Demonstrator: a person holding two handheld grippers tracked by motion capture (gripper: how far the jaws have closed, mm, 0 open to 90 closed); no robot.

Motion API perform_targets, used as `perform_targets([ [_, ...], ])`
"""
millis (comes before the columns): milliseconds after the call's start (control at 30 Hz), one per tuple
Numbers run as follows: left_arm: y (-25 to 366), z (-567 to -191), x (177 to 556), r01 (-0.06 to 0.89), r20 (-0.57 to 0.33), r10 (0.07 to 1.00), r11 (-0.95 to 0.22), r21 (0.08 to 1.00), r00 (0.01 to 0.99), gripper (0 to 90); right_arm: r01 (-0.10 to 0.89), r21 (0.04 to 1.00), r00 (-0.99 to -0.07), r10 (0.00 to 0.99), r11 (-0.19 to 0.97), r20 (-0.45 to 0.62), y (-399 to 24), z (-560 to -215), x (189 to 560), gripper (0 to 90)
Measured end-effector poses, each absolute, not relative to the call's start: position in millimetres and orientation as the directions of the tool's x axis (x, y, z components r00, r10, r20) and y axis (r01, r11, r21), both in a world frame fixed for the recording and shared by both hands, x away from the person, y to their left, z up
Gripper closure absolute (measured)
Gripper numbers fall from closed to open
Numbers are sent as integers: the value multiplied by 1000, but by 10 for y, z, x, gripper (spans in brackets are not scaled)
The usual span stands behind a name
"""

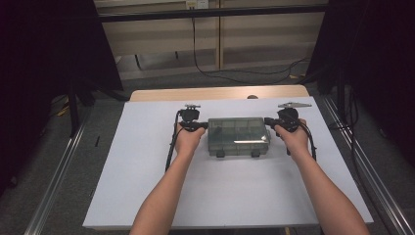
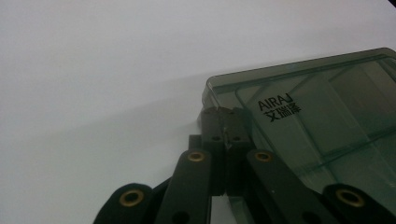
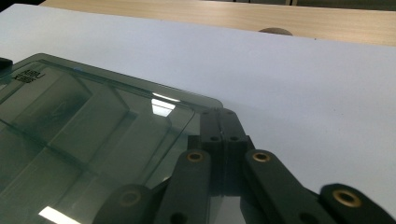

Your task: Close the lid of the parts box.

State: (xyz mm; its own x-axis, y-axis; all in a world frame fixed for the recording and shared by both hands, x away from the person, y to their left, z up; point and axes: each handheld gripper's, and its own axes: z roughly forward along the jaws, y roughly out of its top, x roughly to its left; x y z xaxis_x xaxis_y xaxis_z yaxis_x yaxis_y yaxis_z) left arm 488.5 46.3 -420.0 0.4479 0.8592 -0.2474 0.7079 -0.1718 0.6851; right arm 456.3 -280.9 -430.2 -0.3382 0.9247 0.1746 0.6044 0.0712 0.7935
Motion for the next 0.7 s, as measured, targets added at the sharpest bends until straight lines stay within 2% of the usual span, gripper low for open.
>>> perform_targets([
  [700, 472, -4252, 4880, 710, -245, 855, -185, 680, 457, 900, 614, 784, -340, 926, 85, 165, -2798, -4326, 4550, 900],
])
